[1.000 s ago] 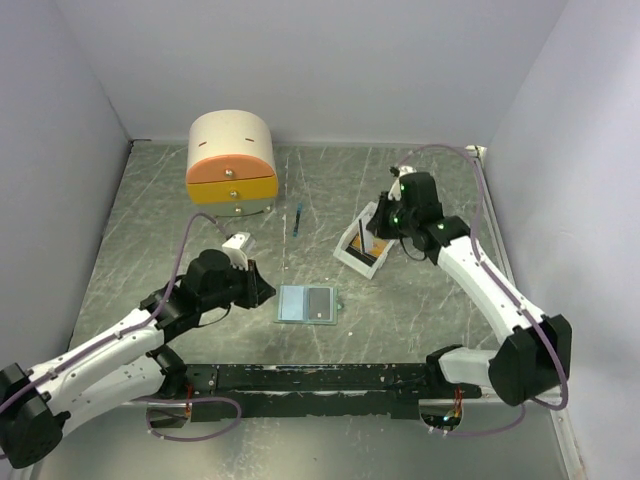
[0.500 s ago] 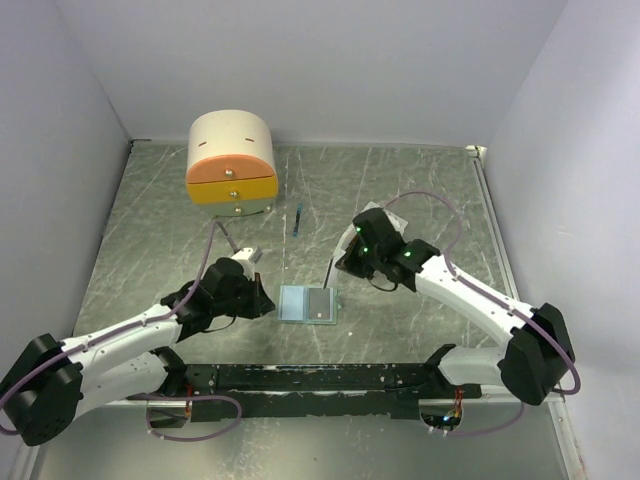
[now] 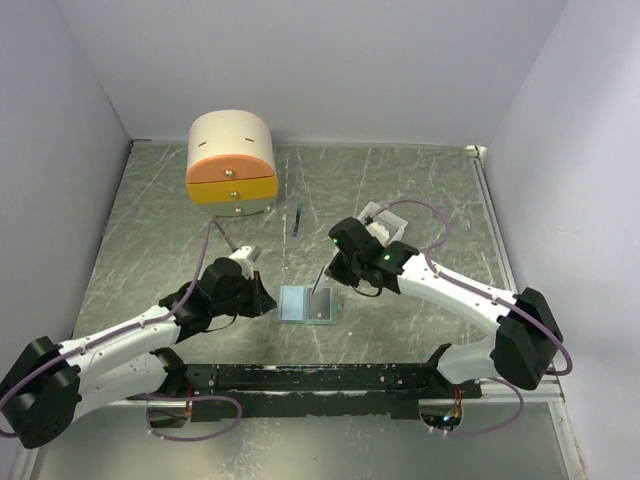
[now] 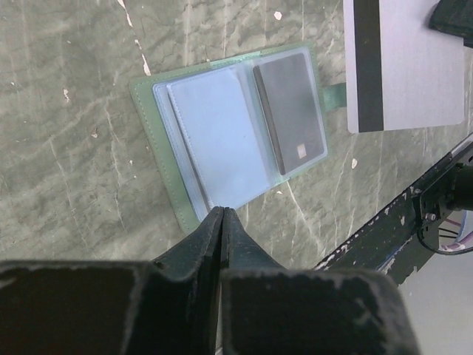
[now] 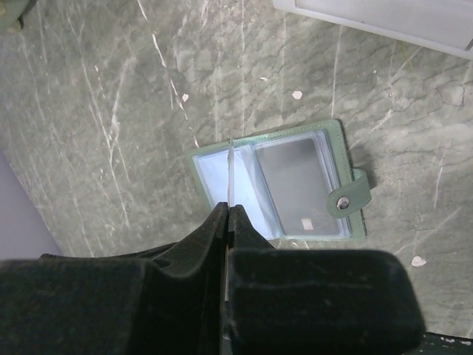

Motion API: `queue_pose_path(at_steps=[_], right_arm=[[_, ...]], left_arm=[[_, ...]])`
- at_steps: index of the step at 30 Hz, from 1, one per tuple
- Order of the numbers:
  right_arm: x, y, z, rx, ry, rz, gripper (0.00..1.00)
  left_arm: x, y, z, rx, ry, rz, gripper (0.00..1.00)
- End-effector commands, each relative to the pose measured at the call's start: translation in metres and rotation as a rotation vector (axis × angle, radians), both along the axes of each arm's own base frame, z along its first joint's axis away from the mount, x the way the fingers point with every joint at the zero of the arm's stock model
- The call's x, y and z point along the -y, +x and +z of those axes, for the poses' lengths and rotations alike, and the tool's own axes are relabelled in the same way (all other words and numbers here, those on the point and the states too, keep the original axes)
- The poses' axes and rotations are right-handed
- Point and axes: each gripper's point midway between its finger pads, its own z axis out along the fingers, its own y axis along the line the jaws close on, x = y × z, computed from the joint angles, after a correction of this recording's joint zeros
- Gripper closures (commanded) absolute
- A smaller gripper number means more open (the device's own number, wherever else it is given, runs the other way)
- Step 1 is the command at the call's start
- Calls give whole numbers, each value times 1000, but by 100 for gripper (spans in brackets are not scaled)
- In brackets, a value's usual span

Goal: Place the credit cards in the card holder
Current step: Insert the credit card into the card holder.

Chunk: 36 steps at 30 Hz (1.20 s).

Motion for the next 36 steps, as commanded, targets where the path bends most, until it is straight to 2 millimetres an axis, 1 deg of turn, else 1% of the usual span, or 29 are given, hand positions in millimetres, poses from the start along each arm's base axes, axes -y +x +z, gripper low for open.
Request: queue_pose_path(at_steps=[1,3,7,10,12,13,16,19,21,22,24,26,29,32,36], right_arm=[[-1,5,10,39,7,-30,100],[-5,5,10,57,18,-7,100],[-10,1,5,60,32,33,100],[-18,-3,0,97,53,123,100],[-26,-6,1,152,98,199,100],[-30,-8,5,185,131,237,100],[-37,-17,5,268,204,328,100],[-40,-26,-4,302,244,390,100],[-42,-29,-11,320,238,441,100],[-40,-28,-16,314,223,436,100],[-39,-25,-19,335,206,439,100],[-37,-22,-21,349,200,424,100],[-32,-20,-31,341,188,390,100],[-31,-20,-38,340,195,376,100],[-30,-14,-49,324,147,366,100]], left_arm=[[5,5,11,28,-45,7,89],[4,4,7,17,-46,8,89],[10,-1,0,-4,-62,-26,90],[11,-2,-3,-12,-69,-25,89],[10,-4,-9,-29,-64,-18,89],[10,-4,-12,-37,-65,-19,90],[12,-6,-16,-42,-67,-38,91],[14,-5,-19,-42,-62,-38,90],[14,-3,-20,-38,-63,-36,90],[15,-2,-20,-35,-65,-38,90],[15,-3,-24,-38,-61,-40,90],[13,-3,-28,-44,-49,-36,90],[9,-5,-36,-53,-22,-34,90],[7,-6,-41,-64,-13,-32,90],[8,-10,-46,-83,-25,-33,90]])
